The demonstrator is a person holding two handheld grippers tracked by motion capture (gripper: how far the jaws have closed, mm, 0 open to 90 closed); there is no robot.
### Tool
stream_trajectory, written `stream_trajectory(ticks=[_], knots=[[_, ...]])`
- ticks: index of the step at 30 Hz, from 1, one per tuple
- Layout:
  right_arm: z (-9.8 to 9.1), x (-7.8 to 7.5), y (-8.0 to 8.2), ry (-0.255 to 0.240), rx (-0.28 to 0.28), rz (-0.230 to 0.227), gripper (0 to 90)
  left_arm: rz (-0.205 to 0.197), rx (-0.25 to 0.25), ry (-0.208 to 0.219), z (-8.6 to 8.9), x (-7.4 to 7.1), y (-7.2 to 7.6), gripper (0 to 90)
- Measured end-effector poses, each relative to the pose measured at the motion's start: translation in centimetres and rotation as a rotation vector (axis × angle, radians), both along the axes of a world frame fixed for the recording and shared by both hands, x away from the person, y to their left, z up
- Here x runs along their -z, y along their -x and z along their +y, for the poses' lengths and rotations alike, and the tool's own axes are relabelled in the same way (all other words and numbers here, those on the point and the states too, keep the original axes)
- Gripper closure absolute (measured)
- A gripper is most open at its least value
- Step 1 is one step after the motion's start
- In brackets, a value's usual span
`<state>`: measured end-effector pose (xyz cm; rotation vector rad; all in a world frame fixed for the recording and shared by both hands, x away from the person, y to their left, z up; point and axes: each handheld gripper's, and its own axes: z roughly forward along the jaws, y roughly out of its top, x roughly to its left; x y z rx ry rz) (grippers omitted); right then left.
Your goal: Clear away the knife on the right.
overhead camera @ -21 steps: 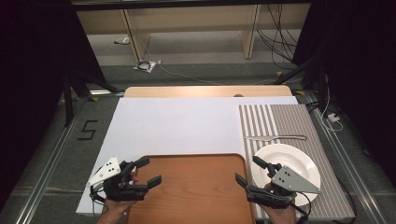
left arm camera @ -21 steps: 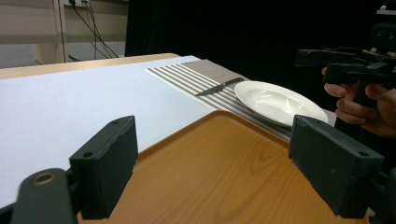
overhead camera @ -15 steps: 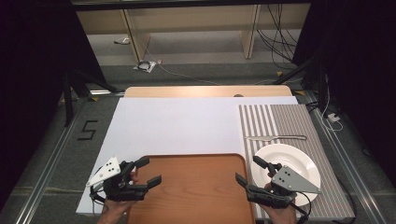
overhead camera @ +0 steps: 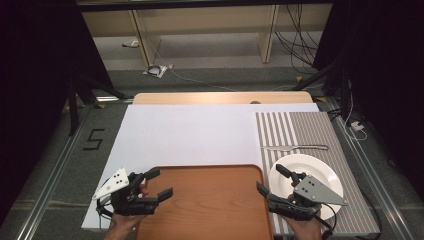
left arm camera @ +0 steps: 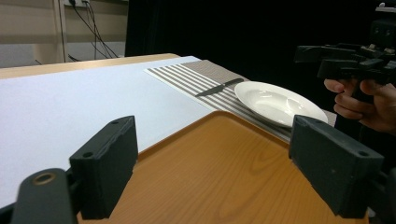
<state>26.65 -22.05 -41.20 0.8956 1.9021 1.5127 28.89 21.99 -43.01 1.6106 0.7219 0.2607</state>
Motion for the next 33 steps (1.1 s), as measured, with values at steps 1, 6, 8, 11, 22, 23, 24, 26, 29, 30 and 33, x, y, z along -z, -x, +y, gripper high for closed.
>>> stream_trajectory(ticks=[1,6,8,11,22,23,24,26,29,30,33], knots=[[0.0,0.0,0.0,0.000,0.000,0.000,23.1,0.000,0.000,0.000,0.0,0.0,0.0,15.6],[-0.1,-0.2,0.0,0.019,0.011,-0.011,23.4,-0.001,0.000,0.000,0.0,0.0,0.0,15.6],[-0.2,-0.2,-0.1,0.026,0.013,-0.014,23.6,0.000,0.000,0.000,0.0,0.0,0.0,15.6],[-0.3,-0.2,-0.1,0.029,0.016,-0.014,23.6,0.000,0.000,0.001,0.0,0.0,0.0,15.6],[-1.0,-0.7,-0.6,0.075,0.051,-0.028,24.8,0.001,0.001,0.000,-0.1,0.0,0.0,15.6],[-1.0,-0.7,-0.6,0.075,0.051,-0.028,24.8,0.001,0.001,0.000,-0.1,0.0,0.0,15.6],[-1.1,-0.8,-0.7,0.076,0.058,-0.027,24.9,0.001,0.001,0.000,-0.1,0.0,0.0,15.6],[-1.3,-0.8,-0.9,0.087,0.071,-0.028,24.9,0.001,0.003,0.001,-0.1,0.0,0.0,15.6],[-1.5,-0.9,-1.2,0.090,0.079,-0.028,24.9,0.001,0.002,0.001,-0.1,0.0,0.0,15.6],[-1.8,-0.9,-1.4,0.098,0.093,-0.025,24.9,0.000,0.003,-0.001,-0.1,0.0,0.0,15.6],[-2.1,-0.9,-1.6,0.108,0.101,-0.025,24.9,0.001,0.003,-0.001,-0.1,0.0,0.0,15.6]])
